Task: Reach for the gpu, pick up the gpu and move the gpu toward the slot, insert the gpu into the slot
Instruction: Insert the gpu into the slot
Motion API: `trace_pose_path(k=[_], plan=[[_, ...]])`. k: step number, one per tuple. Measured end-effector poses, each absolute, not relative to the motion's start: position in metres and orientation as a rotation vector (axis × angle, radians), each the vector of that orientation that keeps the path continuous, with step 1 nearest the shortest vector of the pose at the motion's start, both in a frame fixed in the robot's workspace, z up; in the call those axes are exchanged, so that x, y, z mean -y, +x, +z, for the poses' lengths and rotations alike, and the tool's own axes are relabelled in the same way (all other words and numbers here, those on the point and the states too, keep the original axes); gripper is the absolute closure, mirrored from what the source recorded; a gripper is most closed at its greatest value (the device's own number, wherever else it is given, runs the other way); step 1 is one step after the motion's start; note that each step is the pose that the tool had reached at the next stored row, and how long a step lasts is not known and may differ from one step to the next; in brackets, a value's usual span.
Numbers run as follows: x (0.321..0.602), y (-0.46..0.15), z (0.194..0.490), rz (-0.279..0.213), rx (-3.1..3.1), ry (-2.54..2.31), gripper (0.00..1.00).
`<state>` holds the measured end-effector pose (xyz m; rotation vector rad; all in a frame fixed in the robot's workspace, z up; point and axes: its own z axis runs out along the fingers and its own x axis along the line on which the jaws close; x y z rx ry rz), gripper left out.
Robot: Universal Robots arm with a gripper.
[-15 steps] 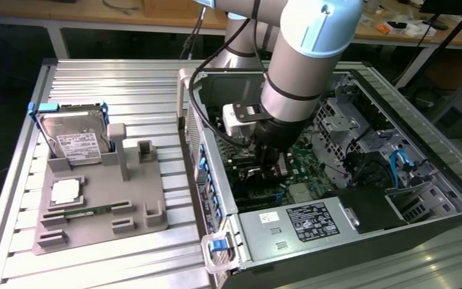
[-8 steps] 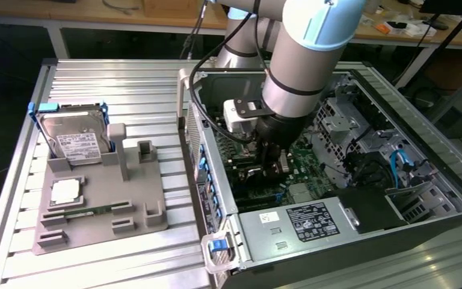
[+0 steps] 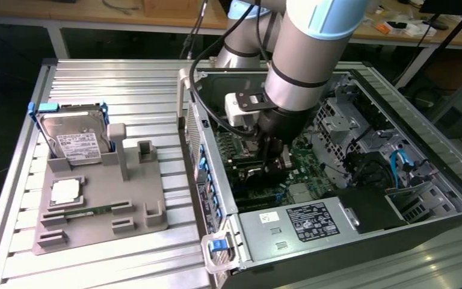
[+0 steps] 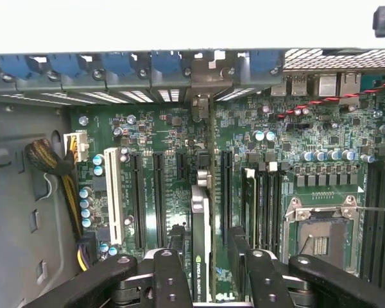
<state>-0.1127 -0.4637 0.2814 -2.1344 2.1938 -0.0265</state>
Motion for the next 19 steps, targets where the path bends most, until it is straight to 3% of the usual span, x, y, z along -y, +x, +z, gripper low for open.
trace_pose_path(k=[7,12,19], plan=[[0.4637,-0.1127,0.2823,-0.027,-2.194,-2.135,0.62],[0.4637,-0.1127,0.2823,-0.027,-2.194,-2.134,0.89],[0.4637,-0.1127,0.2823,-0.027,-2.194,-2.134,0.89]])
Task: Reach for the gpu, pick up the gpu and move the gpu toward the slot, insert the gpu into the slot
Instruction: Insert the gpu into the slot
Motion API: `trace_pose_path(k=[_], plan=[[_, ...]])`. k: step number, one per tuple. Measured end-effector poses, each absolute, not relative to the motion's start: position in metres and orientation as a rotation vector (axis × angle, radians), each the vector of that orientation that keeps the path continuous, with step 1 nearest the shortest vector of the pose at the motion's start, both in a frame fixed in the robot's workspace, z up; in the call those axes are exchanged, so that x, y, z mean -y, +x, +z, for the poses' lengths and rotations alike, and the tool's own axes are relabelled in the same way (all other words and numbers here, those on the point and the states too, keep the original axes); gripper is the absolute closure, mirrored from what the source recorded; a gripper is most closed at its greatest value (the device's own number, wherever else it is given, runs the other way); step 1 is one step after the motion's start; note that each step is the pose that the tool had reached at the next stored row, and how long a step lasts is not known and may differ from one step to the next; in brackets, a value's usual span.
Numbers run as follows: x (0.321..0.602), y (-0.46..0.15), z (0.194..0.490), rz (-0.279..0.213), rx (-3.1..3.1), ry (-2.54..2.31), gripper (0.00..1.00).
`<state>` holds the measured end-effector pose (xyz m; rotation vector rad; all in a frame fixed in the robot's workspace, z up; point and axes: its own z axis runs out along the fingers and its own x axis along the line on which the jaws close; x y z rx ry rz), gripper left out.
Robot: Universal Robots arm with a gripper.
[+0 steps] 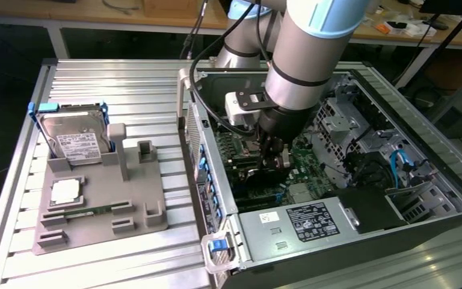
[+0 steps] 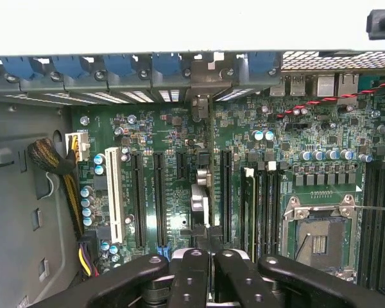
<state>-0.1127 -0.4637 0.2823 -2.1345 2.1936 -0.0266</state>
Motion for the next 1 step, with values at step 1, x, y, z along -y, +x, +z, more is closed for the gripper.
trace_pose_path(k=[1], plan=[[0.4637,-0.1127,0.2823,-0.027,-2.194,-2.134,0.89]])
